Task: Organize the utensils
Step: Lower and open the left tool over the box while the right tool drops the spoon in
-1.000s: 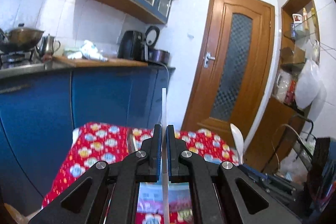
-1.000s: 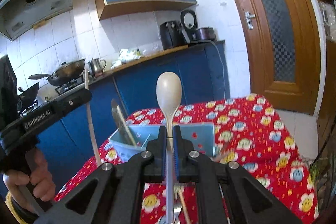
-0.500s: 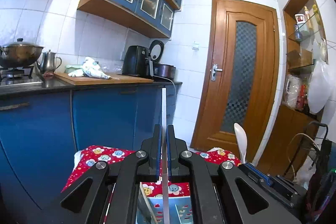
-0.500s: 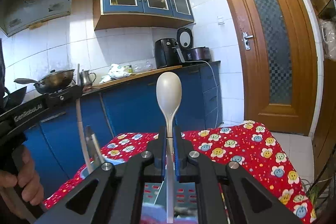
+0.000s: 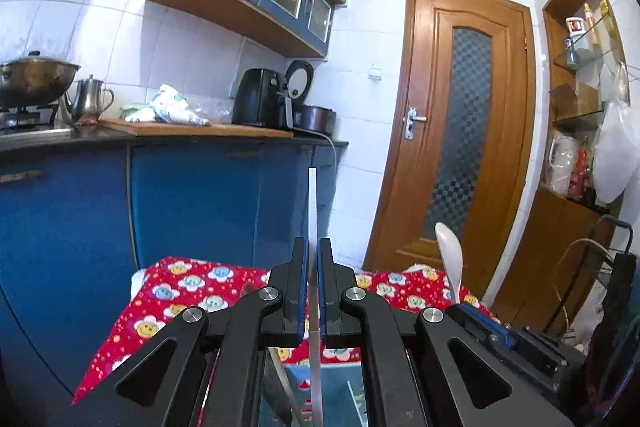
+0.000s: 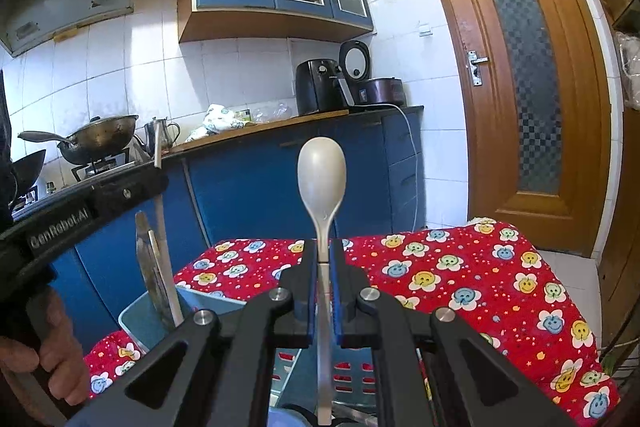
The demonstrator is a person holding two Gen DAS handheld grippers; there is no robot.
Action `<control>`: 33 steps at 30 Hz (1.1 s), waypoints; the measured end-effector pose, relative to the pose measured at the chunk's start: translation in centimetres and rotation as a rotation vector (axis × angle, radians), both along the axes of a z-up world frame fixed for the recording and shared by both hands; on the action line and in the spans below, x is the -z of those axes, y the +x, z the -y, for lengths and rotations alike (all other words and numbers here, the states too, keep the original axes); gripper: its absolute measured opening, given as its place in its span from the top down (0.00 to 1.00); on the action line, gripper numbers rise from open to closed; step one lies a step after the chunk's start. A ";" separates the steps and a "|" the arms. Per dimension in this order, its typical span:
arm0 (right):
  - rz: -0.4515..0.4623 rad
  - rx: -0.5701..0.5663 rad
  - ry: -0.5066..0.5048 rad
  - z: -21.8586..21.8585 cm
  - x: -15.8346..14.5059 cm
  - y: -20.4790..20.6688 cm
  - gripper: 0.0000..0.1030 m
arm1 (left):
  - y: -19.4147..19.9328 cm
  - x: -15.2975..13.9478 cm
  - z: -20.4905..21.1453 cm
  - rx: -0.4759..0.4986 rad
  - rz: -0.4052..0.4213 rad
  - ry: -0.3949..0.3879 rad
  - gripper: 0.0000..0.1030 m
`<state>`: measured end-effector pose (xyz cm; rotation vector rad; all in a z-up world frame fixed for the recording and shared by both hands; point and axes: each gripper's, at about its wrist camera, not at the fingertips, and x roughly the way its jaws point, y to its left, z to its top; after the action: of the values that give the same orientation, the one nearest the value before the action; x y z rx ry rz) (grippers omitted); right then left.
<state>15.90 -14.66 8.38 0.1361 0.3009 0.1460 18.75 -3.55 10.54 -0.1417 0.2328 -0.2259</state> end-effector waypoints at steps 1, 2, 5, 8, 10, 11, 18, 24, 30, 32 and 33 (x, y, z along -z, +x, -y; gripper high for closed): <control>-0.005 -0.002 0.000 -0.1 0.1 0.0 0.93 | 0.0 0.3 0.0 0.000 -0.007 0.002 0.96; -0.011 -0.005 0.002 -0.1 0.2 -0.1 0.93 | 0.0 0.6 0.1 0.000 -0.013 0.005 0.96; -0.027 -0.010 0.007 0.1 0.3 -0.3 0.92 | -0.1 1.1 0.0 -0.003 -0.028 0.011 0.96; -0.032 -0.010 -0.001 0.0 0.3 -0.7 0.92 | -0.1 1.6 -0.2 0.000 -0.046 0.010 0.96; -0.037 -0.008 -0.016 -0.2 0.4 -1.0 0.92 | -0.2 1.8 -0.2 0.005 -0.060 0.014 0.96; -0.041 -0.006 -0.020 -0.2 0.4 -1.0 0.91 | -0.2 2.0 -0.1 0.007 -0.067 0.017 0.96; -0.067 -0.004 -0.015 -0.3 0.3 -1.3 0.89 | -0.5 2.1 -0.2 0.003 -0.091 0.022 0.85; -0.068 -0.013 0.001 -0.4 0.0 -1.7 0.83 | -1.2 1.9 -0.3 0.007 -0.103 0.026 0.83; -0.059 -0.027 -0.003 -1.0 -0.5 -2.5 0.80 | -2.0 1.7 -0.6 0.011 -0.117 0.019 0.83; -0.056 -0.028 -0.001 -1.0 -0.7 -2.8 0.78 | -2.3 1.6 -0.7 0.012 -0.121 0.019 0.83; -0.056 -0.029 0.002 -1.0 -0.8 -2.9 0.78 | -2.5 1.6 -0.7 0.012 -0.123 0.021 0.83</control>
<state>12.98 -13.62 9.14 0.1377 0.3584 0.1719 16.23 -2.84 8.98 -0.1333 0.3578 -0.2264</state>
